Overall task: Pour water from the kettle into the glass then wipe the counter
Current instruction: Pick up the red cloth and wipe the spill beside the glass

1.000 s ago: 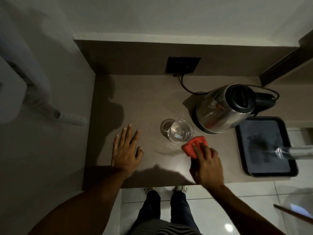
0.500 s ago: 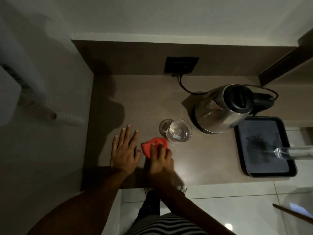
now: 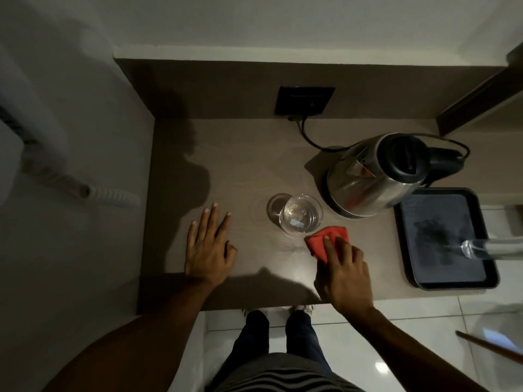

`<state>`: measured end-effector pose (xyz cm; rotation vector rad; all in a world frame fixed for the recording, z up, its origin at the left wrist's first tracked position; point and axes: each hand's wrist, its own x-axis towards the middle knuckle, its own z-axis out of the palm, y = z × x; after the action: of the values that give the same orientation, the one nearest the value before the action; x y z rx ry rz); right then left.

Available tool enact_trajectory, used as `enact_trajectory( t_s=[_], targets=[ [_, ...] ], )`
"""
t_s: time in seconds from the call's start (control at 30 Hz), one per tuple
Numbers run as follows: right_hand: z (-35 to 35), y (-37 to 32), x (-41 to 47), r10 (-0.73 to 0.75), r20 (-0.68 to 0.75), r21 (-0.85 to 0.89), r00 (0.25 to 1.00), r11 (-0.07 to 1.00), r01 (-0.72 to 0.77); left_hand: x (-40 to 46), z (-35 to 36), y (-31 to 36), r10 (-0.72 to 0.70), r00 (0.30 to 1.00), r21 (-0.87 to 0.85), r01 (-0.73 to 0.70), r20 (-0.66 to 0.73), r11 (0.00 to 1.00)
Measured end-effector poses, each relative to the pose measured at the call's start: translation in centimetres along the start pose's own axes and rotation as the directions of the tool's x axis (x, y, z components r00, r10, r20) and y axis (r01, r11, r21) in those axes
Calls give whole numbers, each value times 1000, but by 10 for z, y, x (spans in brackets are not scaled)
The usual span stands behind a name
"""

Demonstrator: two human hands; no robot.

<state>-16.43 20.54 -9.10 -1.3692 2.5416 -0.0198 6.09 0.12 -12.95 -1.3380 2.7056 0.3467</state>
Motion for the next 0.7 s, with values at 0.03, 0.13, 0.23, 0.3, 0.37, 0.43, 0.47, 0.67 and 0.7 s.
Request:
enact_trajectory(
  t_s=[0.03, 0.13, 0.23, 0.3, 0.37, 0.43, 0.47, 0.67, 0.7],
  targets=[
    [0, -5, 3, 51, -13, 18, 999, 999, -51, 0, 1, -1, 1, 1000, 1, -1, 0, 1000],
    [7, -29, 0, 188, -28, 85, 982, 979, -185, 1, 4, -1, 0, 1000, 16, 0, -4, 1000],
    [18, -61, -16, 144, 27, 140, 989, 979, -146, 2, 5, -1, 8, 1000, 22, -8, -7, 1000],
    [21, -90, -19, 64, 56, 131, 996, 989, -71, 3, 6, -2, 8, 1000, 39, -7, -7, 999],
    [20, -119, -7, 15, 30, 163, 999, 986, -20, 2, 8, 1, 0, 1000, 43, 1, -7, 999],
    [17, -145, 12, 1, 13, 200, 1000, 980, -4, 2, 8, 1, -13, 1000, 37, 13, -7, 999],
    [14, -151, 19, 7, 20, 216, 1000, 976, -11, 3, 7, 2, -15, 1000, 26, 15, -6, 1000],
    [17, -102, -7, -153, 31, 138, 988, 979, 147, 2, 9, -4, -11, 1000, -2, 11, -12, 1000],
    [18, -83, -13, -160, 47, 119, 986, 981, 154, 2, 10, -4, -10, 1000, -7, 10, -14, 1000]
  ],
)
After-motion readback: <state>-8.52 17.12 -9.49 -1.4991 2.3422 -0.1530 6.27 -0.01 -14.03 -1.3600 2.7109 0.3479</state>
